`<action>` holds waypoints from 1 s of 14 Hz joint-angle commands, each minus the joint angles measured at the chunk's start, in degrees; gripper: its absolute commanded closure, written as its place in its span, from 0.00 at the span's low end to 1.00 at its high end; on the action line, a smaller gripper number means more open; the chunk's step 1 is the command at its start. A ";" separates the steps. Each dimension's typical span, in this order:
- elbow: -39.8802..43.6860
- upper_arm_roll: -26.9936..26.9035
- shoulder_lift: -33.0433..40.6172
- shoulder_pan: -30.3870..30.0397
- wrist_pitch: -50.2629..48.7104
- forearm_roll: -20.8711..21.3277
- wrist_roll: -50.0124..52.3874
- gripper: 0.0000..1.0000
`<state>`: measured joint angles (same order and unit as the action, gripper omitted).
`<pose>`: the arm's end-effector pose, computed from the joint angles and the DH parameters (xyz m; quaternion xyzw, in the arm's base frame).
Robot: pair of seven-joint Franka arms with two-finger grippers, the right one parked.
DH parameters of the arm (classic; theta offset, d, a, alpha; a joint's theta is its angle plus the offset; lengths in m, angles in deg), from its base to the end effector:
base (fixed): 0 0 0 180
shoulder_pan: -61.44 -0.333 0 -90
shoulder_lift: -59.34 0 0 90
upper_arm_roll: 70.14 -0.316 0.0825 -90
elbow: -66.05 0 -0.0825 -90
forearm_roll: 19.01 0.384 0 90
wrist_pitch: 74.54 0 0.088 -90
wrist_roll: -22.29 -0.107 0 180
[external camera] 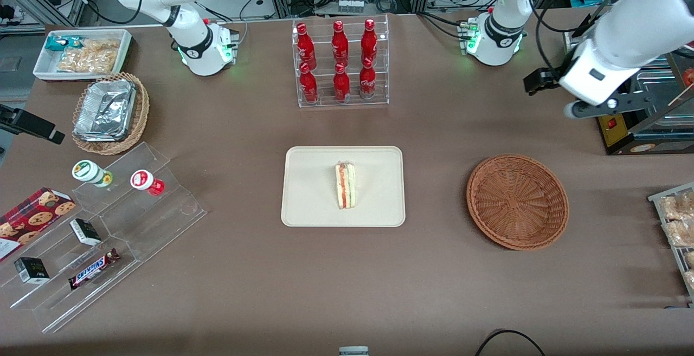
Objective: Place sandwich from basket to tray
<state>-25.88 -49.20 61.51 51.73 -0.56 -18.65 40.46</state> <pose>0.5001 -0.1021 0.6078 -0.9884 -0.0614 0.1315 0.0446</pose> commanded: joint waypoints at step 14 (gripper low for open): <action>0.26 -1.61 0.56 -0.40 9.65 -0.18 -8.59 0.00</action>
<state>-25.59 -50.87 61.45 51.76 5.28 -18.71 33.85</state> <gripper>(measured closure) 0.000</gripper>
